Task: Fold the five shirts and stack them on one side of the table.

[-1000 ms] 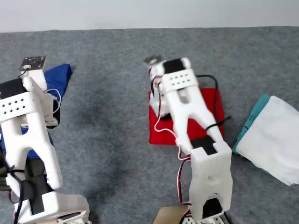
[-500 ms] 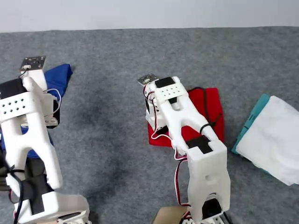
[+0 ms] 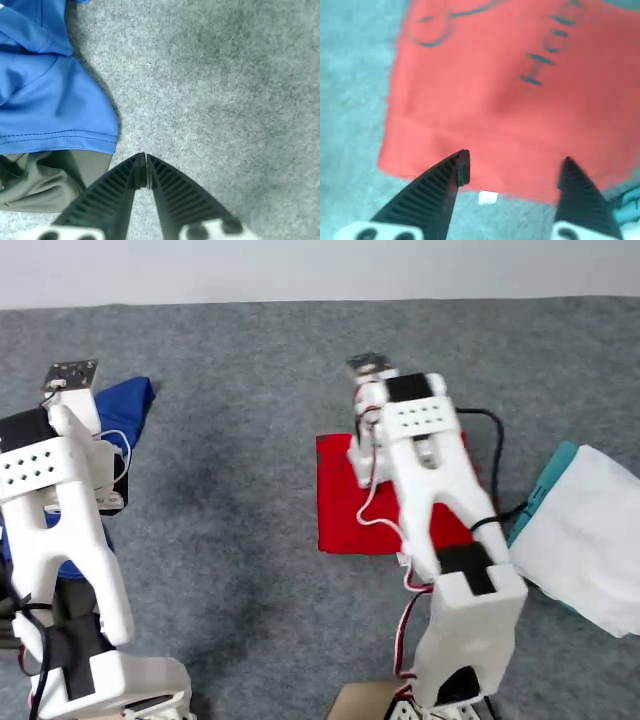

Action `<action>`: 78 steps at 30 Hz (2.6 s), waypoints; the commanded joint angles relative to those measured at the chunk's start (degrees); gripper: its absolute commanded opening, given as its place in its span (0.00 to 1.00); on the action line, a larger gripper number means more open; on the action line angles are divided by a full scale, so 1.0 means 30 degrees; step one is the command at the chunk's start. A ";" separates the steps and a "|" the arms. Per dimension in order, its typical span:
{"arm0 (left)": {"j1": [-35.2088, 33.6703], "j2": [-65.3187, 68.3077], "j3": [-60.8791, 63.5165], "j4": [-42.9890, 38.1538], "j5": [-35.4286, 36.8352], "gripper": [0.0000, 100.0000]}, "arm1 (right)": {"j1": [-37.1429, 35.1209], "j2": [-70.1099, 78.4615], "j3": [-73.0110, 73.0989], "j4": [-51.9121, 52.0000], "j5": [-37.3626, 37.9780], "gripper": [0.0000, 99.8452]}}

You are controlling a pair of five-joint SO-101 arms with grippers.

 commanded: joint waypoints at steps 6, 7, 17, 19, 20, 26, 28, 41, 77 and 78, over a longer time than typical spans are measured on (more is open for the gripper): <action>0.0000 -0.0762 -0.0015 0.0440 0.0147 0.01 | 0.2505 0.0777 -0.1026 -0.2300 -0.1934 0.32; 0.0000 -0.0762 -0.0015 0.0440 0.0147 0.01 | 0.2593 0.0923 -0.1026 -0.2418 -0.2168 0.32; 0.0000 -0.0908 0.1978 0.0322 0.0117 0.01 | 0.3590 0.1890 -0.1026 -0.2916 -0.3722 0.41; 0.0000 -0.0908 0.2007 0.0322 0.0117 0.01 | 0.3619 0.2212 -0.1026 -0.3267 -0.3751 0.41; 0.0000 -0.0908 0.1978 0.0322 0.0117 0.01 | 0.3619 0.2476 -0.1026 -0.3443 -0.3751 0.41; 0.0000 -0.0908 0.1949 0.0322 0.0117 0.01 | 0.2857 0.4469 -0.1026 -0.3912 -0.3751 0.40; 0.0000 -0.0908 0.1949 0.0322 0.0117 0.01 | 0.2300 0.4879 -0.1026 -0.3766 -0.3692 0.34; 0.0000 -0.0908 0.1949 0.0381 0.0117 0.01 | 0.1978 0.5026 -0.4249 0.0103 -0.0674 0.01; 0.0000 -0.0908 0.2037 0.0410 0.0117 0.01 | 0.2154 0.4674 -0.9495 -0.3853 0.4747 0.27; 0.0000 -0.0908 0.2037 0.0410 0.0117 0.01 | 0.2212 0.4381 -0.9495 -0.3707 0.3575 0.29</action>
